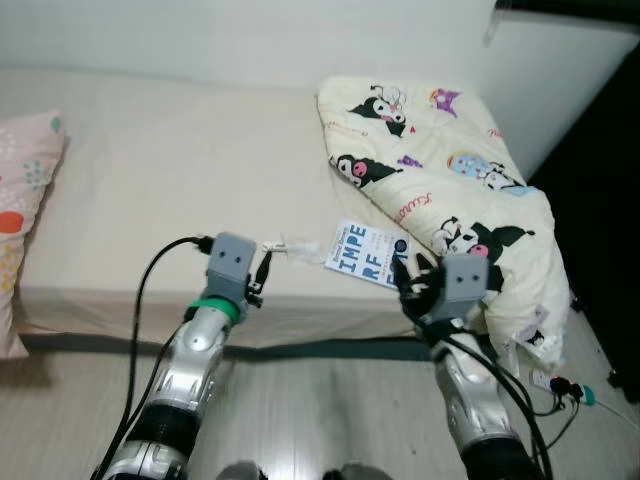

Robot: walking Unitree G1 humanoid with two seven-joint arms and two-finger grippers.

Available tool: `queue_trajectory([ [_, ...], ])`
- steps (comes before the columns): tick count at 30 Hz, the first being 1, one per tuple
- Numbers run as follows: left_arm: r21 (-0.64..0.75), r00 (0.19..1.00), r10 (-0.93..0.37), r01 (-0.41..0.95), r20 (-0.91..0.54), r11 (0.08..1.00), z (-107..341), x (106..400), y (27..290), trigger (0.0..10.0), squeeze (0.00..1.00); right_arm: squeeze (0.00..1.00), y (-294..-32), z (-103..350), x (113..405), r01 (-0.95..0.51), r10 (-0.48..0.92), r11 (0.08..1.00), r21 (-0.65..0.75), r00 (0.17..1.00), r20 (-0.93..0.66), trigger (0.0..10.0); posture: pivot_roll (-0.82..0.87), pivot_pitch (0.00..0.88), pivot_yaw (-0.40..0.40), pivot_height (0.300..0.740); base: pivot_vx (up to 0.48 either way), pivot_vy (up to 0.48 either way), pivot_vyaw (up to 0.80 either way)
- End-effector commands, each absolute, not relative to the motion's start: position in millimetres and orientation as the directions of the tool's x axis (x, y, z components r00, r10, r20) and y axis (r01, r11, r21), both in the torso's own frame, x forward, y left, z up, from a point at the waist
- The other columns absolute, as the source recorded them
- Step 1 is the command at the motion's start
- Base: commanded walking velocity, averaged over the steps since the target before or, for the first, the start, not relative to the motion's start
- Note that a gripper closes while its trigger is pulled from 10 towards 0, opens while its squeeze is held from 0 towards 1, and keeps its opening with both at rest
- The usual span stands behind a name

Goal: Clean up the room

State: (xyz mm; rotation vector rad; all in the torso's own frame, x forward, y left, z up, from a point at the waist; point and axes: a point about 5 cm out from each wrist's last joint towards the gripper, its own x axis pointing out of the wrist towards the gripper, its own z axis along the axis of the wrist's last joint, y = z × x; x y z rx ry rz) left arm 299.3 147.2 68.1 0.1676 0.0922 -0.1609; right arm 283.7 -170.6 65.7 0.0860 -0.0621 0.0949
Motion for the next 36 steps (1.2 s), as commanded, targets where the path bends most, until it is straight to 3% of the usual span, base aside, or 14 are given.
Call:
queue_trajectory([
  [1, 0.139, 0.979, -0.165, 0.181, -0.12, 0.974, 66.8, 297.2, 144.3, 10.0, 0.0, 0.0, -175.4, 62.5, 281.2, -0.068, 0.063, 0.993, 0.091, 0.996, 0.055, 10.0, -0.02, 0.0, 0.02, 0.74, 0.0, 0.0, 0.0],
  [8, 0.103, 0.98, -0.162, 0.174, -0.119, 0.979, 65.1, 297.2, 137.3, 10.0, 0.0, 0.0, -179.7, 61.6, 283.7, -0.057, 0.054, 0.995, 0.079, 0.997, 0.047, 10.0, -0.02, 0.0, 0.007, 0.74, 0.0, 0.0, 0.0],
  [19, 0.028, 0.983, -0.157, 0.16, -0.094, 0.987, 75.3, 306.2, 111.0, 10.0, 0.0, 0.0, -172.7, 76.2, 297.1, -0.151, 0.15, 0.988, 0.014, 0.987, 0.051, 10.0, 0.0, 0.0, -0.058, 0.74, 0.0, 0.0, 0.0],
  [32, 0.081, 0.985, -0.134, 0.143, -0.106, 0.986, 71.2, 305.1, 118.8, 10.0, 0.0, 0.0, -165.8, 72.4, 297.6, -0.162, 0.161, 0.986, 0.023, 0.986, 0.039, 10.0, 0.01, 0.0, -0.048, 0.74, 0.0, 0.0, 0.0],
  [36, 0.185, 0.994, -0.086, 0.097, -0.065, 0.978, 76.9, 309.8, 136.0, 10.0, 0.0, 0.0, -167.7, 70.9, 295.9, -0.148, 0.147, 0.989, 0.023, 0.988, 0.036, 10.0, 0.0, 0.0, -0.03, 0.74, 0.0, 0.0, 0.0],
])
